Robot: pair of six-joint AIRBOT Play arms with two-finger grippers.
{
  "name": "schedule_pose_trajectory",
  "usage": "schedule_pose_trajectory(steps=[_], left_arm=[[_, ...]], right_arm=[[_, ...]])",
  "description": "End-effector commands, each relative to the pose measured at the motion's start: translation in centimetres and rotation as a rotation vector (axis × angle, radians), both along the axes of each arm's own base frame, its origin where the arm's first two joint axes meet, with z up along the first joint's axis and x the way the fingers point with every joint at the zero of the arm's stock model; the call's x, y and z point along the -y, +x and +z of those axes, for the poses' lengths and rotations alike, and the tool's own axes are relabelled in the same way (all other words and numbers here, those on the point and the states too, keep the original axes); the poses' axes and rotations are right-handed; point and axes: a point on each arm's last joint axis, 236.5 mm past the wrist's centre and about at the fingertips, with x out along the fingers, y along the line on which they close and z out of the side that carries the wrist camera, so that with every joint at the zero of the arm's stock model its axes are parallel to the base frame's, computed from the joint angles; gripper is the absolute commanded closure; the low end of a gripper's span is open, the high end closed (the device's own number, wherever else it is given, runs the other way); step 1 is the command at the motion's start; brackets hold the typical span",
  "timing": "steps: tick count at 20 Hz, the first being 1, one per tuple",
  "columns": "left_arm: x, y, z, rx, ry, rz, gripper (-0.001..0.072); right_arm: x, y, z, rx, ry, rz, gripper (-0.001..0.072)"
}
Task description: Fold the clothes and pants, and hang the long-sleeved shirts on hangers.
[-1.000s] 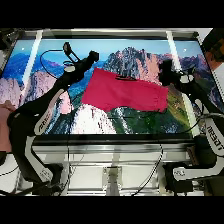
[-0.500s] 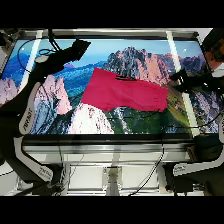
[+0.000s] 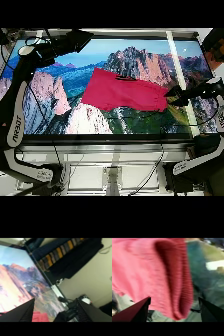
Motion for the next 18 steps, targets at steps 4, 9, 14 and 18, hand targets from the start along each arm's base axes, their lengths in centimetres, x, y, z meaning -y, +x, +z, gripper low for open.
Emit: schedule_pose_trajectory(steps=[4,9,14,18], left_arm=[[0.5,-1.1,1.2,0.023,0.000,-0.021,0.0117],[0.6,-1.1,1.2,0.023,-0.001,-0.023,0.0117],[0.6,-1.2,1.2,0.023,-0.001,-0.026,0.0117],[0.6,-1.2,1.2,0.023,-0.001,-0.026,0.0118]], right_arm=[[-2.3,-0.1,-2.7,0.000,-0.011,0.118,0.0023],[-5.7,1.3,-4.3,0.030,-0.047,0.181,0.0030],[-6.8,2.5,-3.7,0.072,-0.048,0.163,0.0535],[-5.6,2.8,-1.6,0.100,-0.071,0.134,0.0702]])
